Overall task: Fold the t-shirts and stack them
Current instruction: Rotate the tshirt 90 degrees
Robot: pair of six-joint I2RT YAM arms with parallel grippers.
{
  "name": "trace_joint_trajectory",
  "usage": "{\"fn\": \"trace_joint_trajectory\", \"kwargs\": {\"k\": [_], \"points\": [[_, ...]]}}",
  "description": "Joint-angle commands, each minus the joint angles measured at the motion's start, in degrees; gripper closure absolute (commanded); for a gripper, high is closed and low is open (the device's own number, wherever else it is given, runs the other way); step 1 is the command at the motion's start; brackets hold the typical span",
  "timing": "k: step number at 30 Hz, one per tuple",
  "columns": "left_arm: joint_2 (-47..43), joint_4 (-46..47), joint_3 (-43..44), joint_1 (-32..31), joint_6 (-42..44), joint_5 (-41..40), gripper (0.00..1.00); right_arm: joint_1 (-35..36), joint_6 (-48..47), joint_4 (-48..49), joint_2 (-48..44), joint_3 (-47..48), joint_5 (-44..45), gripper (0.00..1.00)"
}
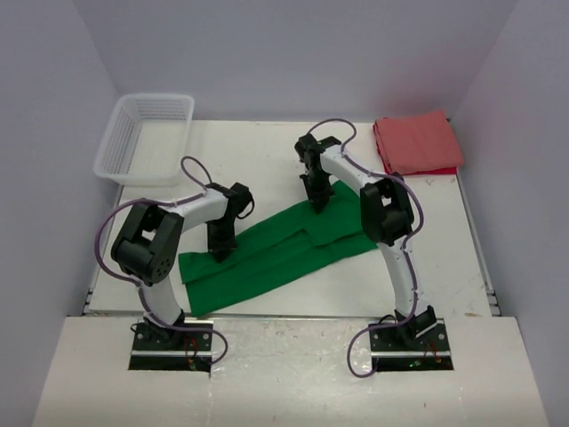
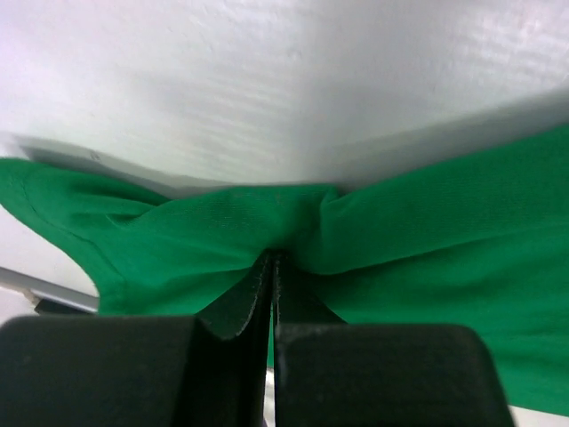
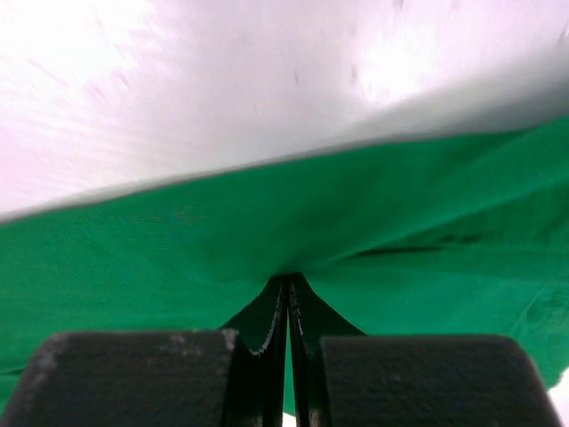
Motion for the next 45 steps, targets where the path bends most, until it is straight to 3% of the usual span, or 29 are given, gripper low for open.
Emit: {"fn": "trace_joint_trajectory", "kwargs": {"k": [1,7,11,14,16,17,19,21,24,25,29,32,37,42,45], "points": [[5.16,3.54,-4.55,-2.94,-4.37,5.15,1.00,-0.63,-0.89,2.58,2.22,5.72,3.03,1.00],[0.42,1.95,1.78,-7.07,-6.13,-2.15,1.00,-1.33,0.51,7.14,-0.66,15.40,8.37,1.00],[-2.05,0.38,10.38,-8.22,-4.47,-7.85,1.00,-1.33,0.17,11.56,-12.26,9.70,13.22,0.99],[-4.07,1.42,16.80,-9.01,-0.18,-9.10,1.00,-1.33,0.69,8.41,-24.36,7.24,18.75,0.96],[-4.78,2.83,21.18,-9.10,2.21,-9.35,1.00,-1.33,1.21,6.21,-28.35,6.36,23.22,0.96],[-4.61,2.22,22.86,-9.01,2.39,-10.93,1.00,-1.33,1.48,4.89,-30.28,5.74,29.60,0.95],[-3.29,-1.36,28.40,-9.10,1.70,-16.79,1.00,-1.33,0.26,3.13,-34.84,4.34,34.22,0.95],[-1.36,-1.39,32.70,-9.10,3.69,-16.41,1.00,-1.42,0.95,1.54,-38.19,2.32,38.79,0.94],[2.58,8.52,34.91,-8.92,14.84,-1.78,1.00,-2.29,4.81,0.40,-46.80,-3.13,32.16,0.92],[4.26,12.72,35.79,-9.01,17.31,8.46,1.00,-2.65,6.13,-0.56,-49.61,-3.49,29.17,0.92],[14.62,20.63,41.95,-8.92,24.54,32.94,1.00,-2.56,7.81,-1.62,-54.55,-6.21,18.42,0.93],[17.01,24.62,42.65,-8.92,27.26,39.84,1.00,-2.47,7.72,-2.67,-57.18,-8.93,18.15,0.93],[26.58,22.43,51.17,-8.57,32.27,47.82,1.00,-2.39,7.28,-2.86,-62.11,-14.91,19.91,0.94],[32.65,26.47,53.29,-8.04,32.02,54.60,1.00,-2.39,7.19,-4.35,-63.70,-16.85,19.38,0.95],[38.27,24.55,57.50,-7.34,31.05,54.35,1.00,-2.39,7.37,-5.05,-65.01,-16.94,20.00,0.95]]}}
